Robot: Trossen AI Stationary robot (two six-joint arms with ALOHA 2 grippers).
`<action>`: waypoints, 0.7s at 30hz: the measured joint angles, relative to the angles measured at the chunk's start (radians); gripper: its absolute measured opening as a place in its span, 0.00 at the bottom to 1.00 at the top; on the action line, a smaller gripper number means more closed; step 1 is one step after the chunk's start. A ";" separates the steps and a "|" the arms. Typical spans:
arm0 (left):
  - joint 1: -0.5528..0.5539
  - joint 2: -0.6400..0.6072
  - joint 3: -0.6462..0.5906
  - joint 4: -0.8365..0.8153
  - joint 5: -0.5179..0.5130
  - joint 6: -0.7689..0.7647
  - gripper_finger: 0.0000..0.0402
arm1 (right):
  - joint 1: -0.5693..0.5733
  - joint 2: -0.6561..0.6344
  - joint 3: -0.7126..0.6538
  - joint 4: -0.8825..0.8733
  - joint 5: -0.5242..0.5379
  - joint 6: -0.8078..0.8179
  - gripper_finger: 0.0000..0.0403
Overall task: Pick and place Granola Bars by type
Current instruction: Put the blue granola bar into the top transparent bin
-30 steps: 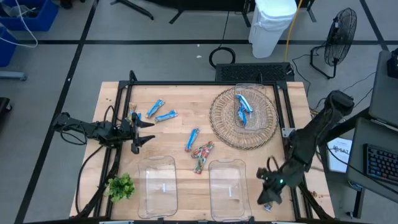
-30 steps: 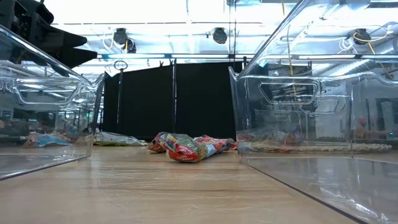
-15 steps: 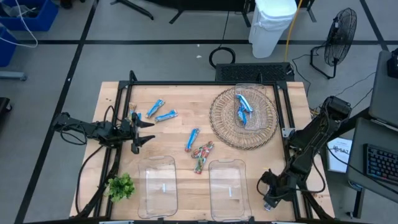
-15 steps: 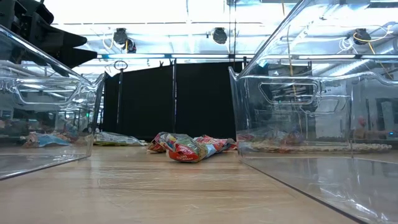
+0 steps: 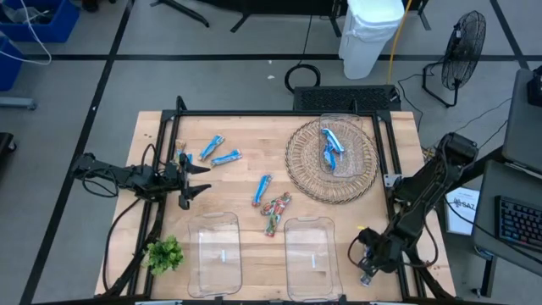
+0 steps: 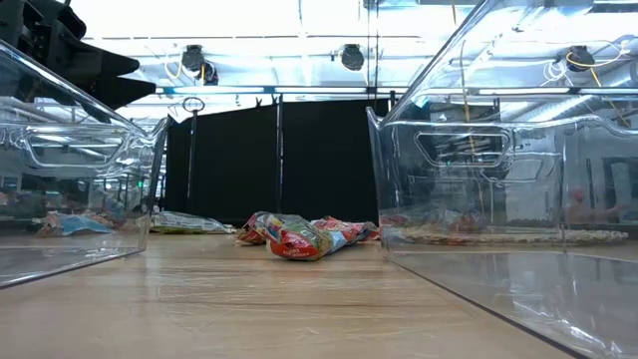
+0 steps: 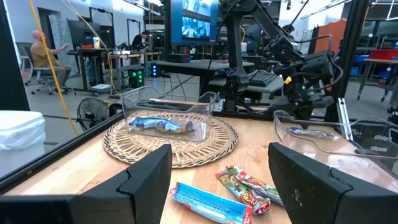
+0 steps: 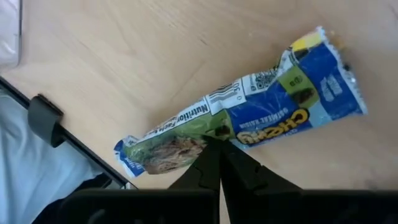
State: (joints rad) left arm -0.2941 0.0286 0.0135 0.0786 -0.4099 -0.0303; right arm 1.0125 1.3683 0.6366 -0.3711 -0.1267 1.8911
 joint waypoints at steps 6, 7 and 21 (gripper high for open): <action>0.000 0.000 0.000 0.000 0.000 0.000 0.66 | -0.032 0.009 0.000 -0.005 0.184 -0.098 0.00; 0.000 0.000 0.000 0.000 0.000 0.000 0.66 | -0.040 0.009 0.000 -0.007 0.233 -0.119 0.00; 0.000 0.000 0.000 0.000 0.000 0.000 0.66 | -0.117 0.012 -0.004 -0.246 0.855 -0.184 0.00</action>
State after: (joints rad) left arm -0.2942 0.0287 0.0135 0.0788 -0.4099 -0.0306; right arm 0.8954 1.3800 0.6327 -0.6173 0.7284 1.7071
